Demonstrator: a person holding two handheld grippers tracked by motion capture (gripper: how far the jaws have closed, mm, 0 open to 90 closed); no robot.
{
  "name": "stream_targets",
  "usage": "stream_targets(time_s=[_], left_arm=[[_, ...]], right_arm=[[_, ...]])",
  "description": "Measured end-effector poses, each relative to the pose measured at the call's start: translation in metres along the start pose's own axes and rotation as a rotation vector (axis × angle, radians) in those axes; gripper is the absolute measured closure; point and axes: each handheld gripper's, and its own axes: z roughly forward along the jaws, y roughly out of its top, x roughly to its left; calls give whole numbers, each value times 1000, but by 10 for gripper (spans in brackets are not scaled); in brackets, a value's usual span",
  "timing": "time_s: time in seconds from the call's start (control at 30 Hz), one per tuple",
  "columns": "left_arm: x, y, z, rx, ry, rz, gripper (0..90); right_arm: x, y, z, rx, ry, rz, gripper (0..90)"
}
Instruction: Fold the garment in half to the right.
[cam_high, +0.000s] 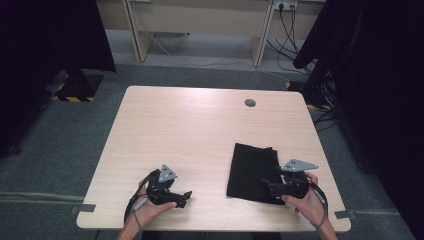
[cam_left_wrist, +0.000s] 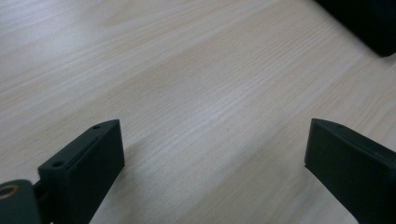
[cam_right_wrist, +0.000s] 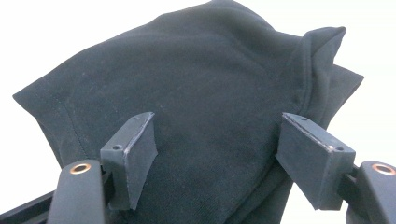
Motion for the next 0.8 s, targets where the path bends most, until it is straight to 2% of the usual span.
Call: stream_targets(time_s=[0.23,0.37,0.57,0.8], left_arm=[[5,-8,-4,6,23,-1,24],[6,-14,-5,1,65,32,16],[7,-14,-5,5,67,24,0],[7,-14,-5,4,74,21,0]], right_arm=[[-1,-4,9,32,8,-7,291],[2,-6,16,61,4,-35,290],[3,-3,22,51,9,-32,287],[3,4,34,31,49,-54,286]])
